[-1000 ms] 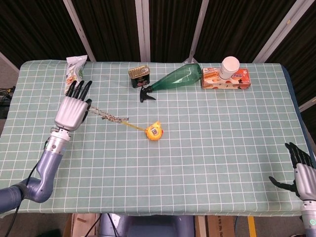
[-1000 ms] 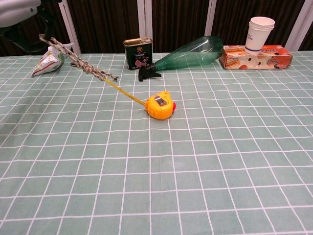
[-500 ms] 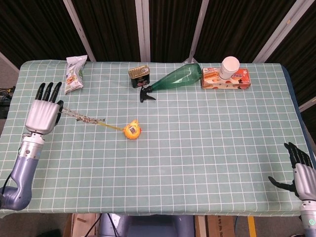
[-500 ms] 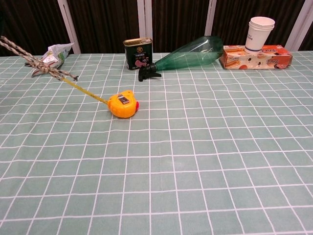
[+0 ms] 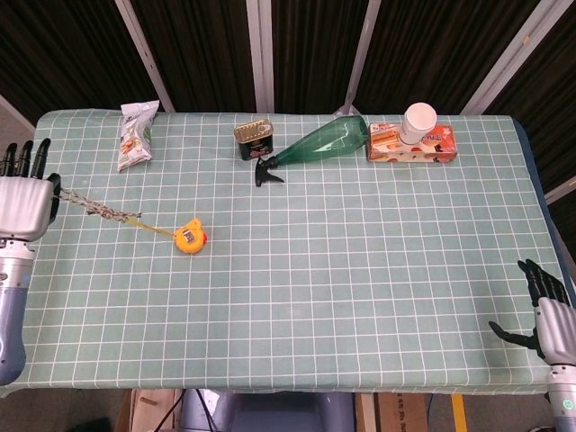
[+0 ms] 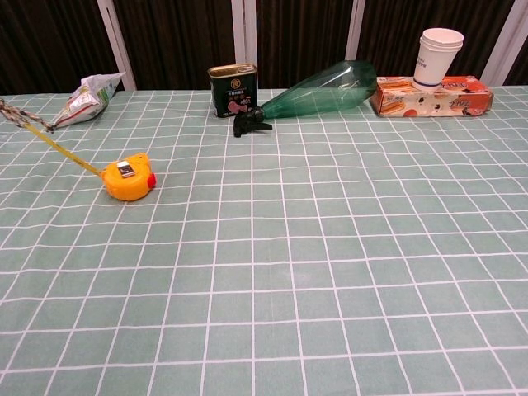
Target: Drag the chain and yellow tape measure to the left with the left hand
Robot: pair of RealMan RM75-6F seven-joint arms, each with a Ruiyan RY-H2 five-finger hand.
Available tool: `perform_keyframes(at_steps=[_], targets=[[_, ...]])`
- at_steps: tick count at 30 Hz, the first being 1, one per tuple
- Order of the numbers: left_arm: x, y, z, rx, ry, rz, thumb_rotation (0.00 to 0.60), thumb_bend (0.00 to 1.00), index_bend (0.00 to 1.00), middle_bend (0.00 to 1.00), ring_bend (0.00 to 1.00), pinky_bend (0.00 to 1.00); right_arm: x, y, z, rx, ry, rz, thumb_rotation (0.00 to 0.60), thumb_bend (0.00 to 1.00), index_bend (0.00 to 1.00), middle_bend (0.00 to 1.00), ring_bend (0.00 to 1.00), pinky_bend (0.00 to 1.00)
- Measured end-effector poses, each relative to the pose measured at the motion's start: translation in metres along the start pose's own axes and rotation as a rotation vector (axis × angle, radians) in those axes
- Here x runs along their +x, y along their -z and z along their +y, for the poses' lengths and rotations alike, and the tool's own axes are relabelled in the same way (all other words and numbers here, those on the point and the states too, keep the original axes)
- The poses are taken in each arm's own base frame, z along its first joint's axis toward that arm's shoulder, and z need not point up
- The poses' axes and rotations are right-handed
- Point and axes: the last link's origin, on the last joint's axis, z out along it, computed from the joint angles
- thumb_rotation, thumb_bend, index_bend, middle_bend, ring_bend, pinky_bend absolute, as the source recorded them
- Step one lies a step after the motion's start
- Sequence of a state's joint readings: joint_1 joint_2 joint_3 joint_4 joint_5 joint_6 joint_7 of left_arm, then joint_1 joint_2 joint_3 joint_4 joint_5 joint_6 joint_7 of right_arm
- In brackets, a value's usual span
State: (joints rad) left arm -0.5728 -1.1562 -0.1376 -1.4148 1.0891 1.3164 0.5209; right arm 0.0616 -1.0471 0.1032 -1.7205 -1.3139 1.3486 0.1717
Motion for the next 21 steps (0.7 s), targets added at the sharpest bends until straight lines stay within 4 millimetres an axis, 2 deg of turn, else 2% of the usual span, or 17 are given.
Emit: perform_keyframes(at_steps=[3, 5, 7, 10, 21], targets=[[-0.002, 0.002, -0.008, 0.018, -0.01, -0.008, 0.6, 0.51, 0.51, 0.0, 0.0, 0.0, 0.0, 0.0, 0.0, 0.001, 0.001, 0.0, 0.6, 0.18, 0.0, 0.0, 0.0, 0.0], [-0.003, 0.004, -0.011, 0.024, -0.011, -0.017, 0.6, 0.4, 0.42, 0.0, 0.0, 0.0, 0.0, 0.0, 0.0, 0.002, 0.002, 0.001, 0.6, 0.18, 0.0, 0.0, 0.0, 0.0], [-0.005, 0.007, -0.012, 0.025, -0.011, -0.031, 0.6, 0.23, 0.31, 0.0, 0.0, 0.0, 0.0, 0.0, -0.001, 0.003, 0.003, 0.002, 0.6, 0.18, 0.0, 0.0, 0.0, 0.0], [-0.007, 0.011, -0.012, 0.023, -0.011, -0.046, 0.6, 0.09, 0.2, 0.0, 0.0, 0.0, 0.0, 0.001, 0.0, 0.003, 0.004, 0.002, 0.6, 0.18, 0.0, 0.0, 0.0, 0.0], [-0.007, 0.034, -0.015, 0.073, 0.09, -0.07, 0.6, 0.04, 0.07, 0.0, 0.0, 0.0, 0.0, 0.001, 0.0, 0.009, 0.015, 0.003, 0.6, 0.18, 0.0, 0.0, 0.0, 0.0]])
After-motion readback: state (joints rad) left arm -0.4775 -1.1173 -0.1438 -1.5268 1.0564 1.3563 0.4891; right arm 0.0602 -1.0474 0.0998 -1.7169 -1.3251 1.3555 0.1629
